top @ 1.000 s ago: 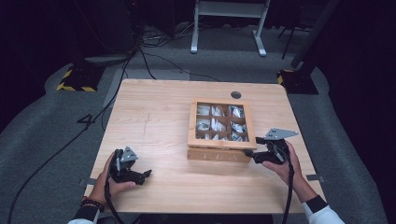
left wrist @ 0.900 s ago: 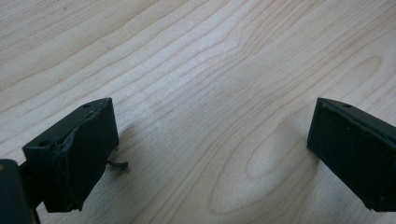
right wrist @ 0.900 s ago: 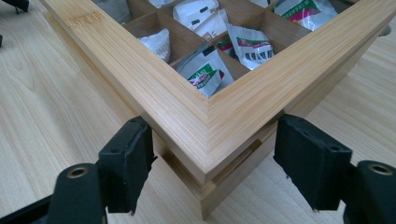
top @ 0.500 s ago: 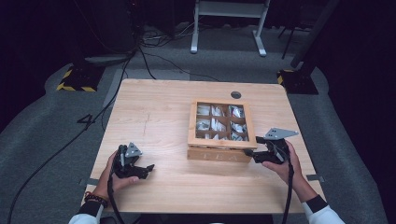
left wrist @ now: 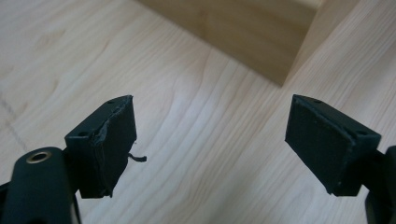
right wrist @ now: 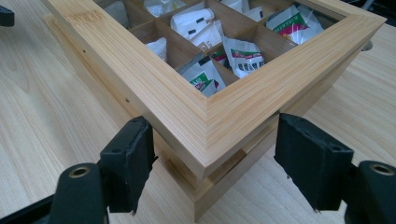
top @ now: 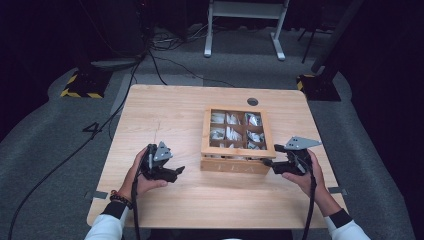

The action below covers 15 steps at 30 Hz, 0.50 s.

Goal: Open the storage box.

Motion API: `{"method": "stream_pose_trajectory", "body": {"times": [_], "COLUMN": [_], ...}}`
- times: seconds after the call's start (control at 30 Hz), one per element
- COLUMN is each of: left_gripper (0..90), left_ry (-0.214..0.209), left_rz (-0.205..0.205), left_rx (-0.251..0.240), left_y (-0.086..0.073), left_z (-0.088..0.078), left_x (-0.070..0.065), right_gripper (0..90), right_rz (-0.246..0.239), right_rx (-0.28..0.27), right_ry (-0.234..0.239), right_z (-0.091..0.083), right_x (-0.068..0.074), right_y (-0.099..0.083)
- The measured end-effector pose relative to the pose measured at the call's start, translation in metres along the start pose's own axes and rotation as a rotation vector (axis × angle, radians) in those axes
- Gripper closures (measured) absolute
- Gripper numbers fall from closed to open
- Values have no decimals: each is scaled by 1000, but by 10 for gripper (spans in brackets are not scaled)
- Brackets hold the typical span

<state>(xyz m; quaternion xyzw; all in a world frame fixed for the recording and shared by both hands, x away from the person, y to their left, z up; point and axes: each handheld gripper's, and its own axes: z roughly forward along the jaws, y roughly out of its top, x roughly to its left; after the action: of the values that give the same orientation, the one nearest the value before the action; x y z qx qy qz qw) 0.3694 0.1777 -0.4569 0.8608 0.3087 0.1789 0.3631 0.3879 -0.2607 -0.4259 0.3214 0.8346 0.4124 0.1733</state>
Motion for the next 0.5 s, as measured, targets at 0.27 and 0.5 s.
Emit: {"method": "stream_pose_trajectory", "body": {"times": [0.27,0.5], "left_gripper": [176,193], "left_ry": [-27,-29], "left_rz": [71,81], "left_rx": [-91,-112], "left_y": [46,61], "left_z": [13,24], "left_x": [-16,-17], "right_gripper": [278,275], "right_rz": [6,7], "right_rx": [-19,-21], "right_ry": [1,3], "right_z": [-3,-3], "right_x": [-1,-2], "right_y": [3,4]}}
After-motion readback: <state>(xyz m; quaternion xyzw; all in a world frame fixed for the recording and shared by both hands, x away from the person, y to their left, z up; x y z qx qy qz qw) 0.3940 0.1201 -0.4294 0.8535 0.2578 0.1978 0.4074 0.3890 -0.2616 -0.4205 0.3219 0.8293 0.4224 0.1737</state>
